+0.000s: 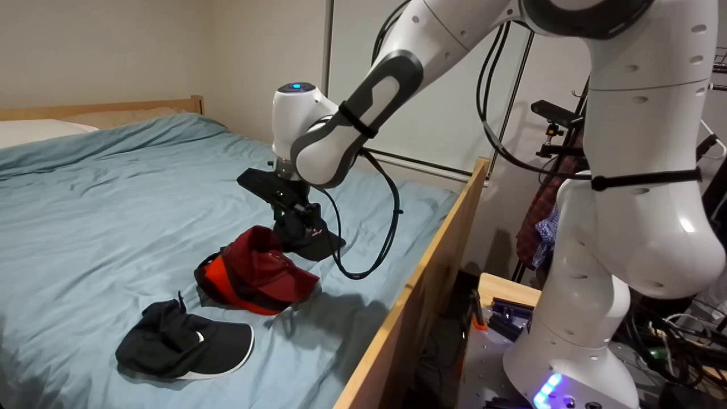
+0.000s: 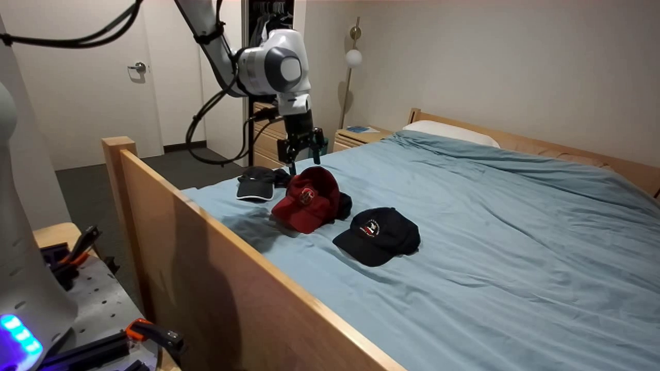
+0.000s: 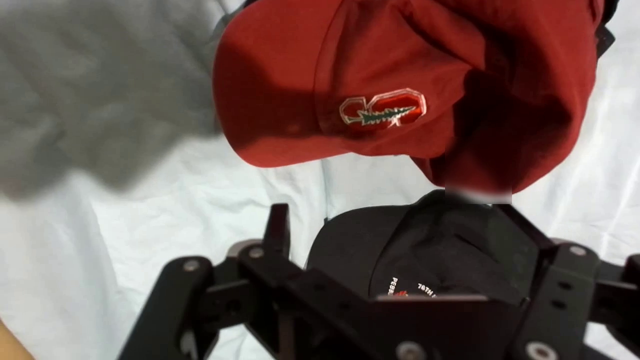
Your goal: Put the caps with bright colors on top of each other in the middle, then put the remaining two on the sides
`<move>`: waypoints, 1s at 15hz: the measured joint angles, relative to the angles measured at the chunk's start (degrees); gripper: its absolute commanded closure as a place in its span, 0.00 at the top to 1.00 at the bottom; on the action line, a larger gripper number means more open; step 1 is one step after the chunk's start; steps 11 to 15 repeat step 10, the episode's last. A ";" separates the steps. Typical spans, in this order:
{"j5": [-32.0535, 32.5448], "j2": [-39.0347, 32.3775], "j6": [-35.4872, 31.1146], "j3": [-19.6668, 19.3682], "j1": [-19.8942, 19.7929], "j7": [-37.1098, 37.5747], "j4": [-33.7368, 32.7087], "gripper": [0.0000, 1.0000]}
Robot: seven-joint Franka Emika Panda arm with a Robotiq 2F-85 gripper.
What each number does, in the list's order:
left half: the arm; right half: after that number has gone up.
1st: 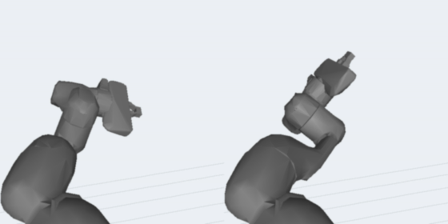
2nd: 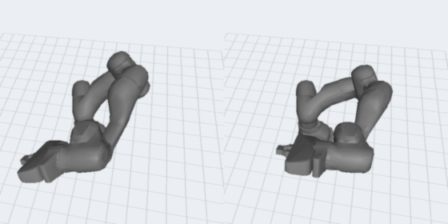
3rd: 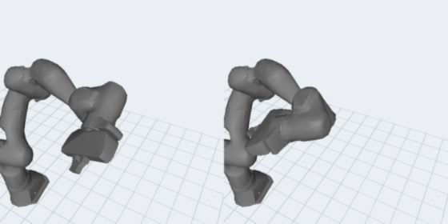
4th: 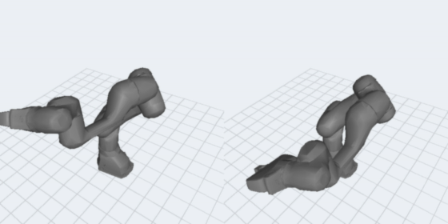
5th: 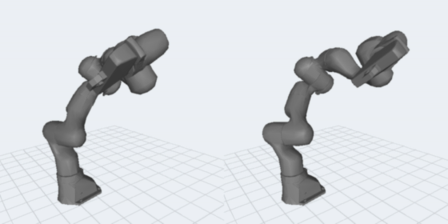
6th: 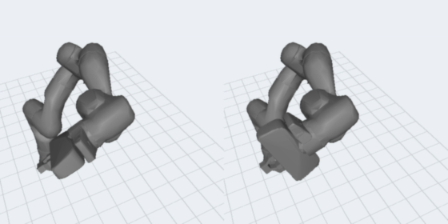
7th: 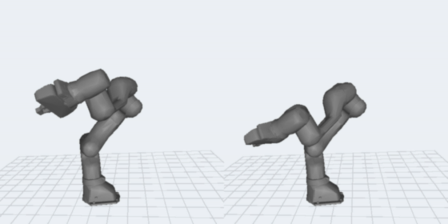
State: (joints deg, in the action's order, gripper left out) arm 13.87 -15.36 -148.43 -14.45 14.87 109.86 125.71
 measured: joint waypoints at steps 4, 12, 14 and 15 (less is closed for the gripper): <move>2.65 0.97 3.24 1.24 -0.08 7.70 -0.24 1.00; -0.18 4.68 9.17 7.63 -3.53 2.17 -0.26 1.00; -0.18 4.68 9.17 7.63 -3.53 2.17 -0.26 1.00; -0.18 4.68 9.17 7.63 -3.53 2.17 -0.26 1.00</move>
